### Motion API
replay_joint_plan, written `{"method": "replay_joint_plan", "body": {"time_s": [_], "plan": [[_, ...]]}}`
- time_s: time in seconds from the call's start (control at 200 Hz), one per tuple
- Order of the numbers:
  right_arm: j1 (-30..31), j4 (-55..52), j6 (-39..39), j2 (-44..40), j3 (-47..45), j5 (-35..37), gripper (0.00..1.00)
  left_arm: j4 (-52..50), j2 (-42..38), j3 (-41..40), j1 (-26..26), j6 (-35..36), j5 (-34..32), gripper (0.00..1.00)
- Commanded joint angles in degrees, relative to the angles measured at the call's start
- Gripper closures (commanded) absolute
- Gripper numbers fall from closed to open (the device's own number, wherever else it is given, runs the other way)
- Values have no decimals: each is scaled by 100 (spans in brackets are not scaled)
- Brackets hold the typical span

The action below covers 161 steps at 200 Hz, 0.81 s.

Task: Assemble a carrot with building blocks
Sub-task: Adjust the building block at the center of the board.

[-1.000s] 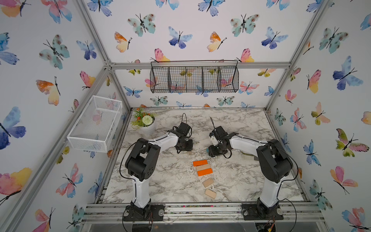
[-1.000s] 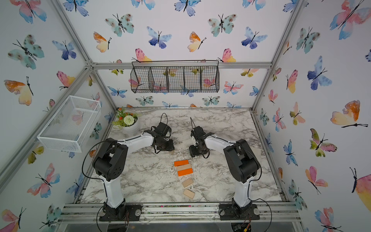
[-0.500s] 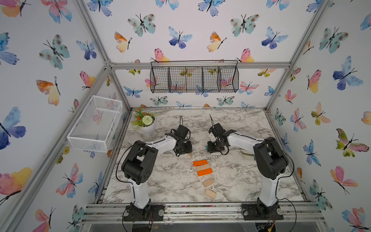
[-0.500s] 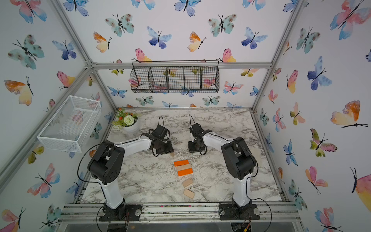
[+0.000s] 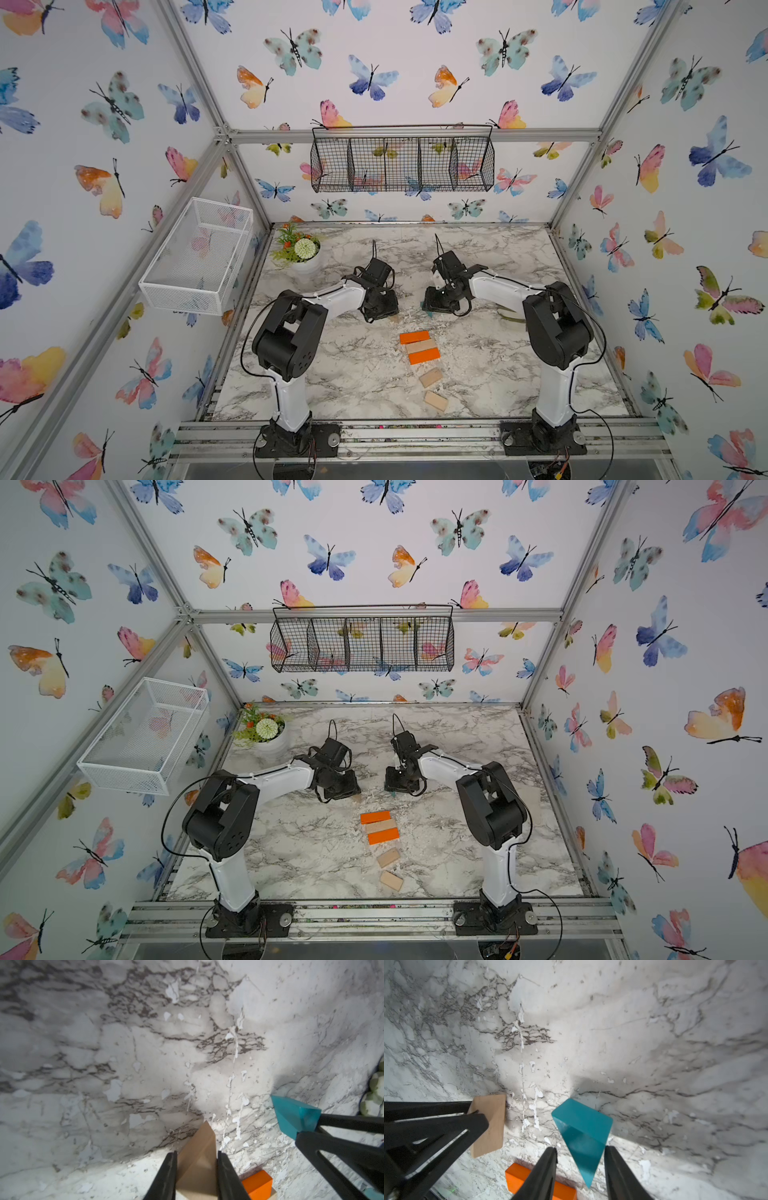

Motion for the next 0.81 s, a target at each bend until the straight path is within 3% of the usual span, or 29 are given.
{"method": "replay_joint_plan", "body": {"time_s": [0.0, 0.115, 0.37, 0.45, 0.551, 0.801], "plan": [[-18, -200, 59, -183, -44, 12, 54, -167, 38, 151, -9, -8, 123, 57], [-19, -126, 30, -341, -221, -5, 54, -175, -50, 157, -13, 31, 96, 49], [-104, -24, 22, -648, -461, 119, 66, -353, -297, 154, 5, 150, 3, 53], [-174, -27, 39, -705, -560, 174, 73, -356, -476, -67, 74, 161, -31, 63], [-228, -52, 70, -711, -640, 243, 79, -332, -720, -416, 196, 178, -155, 85], [-238, -53, 22, -414, -581, 111, 82, -123, -930, -933, 294, 132, -111, 100]]}}
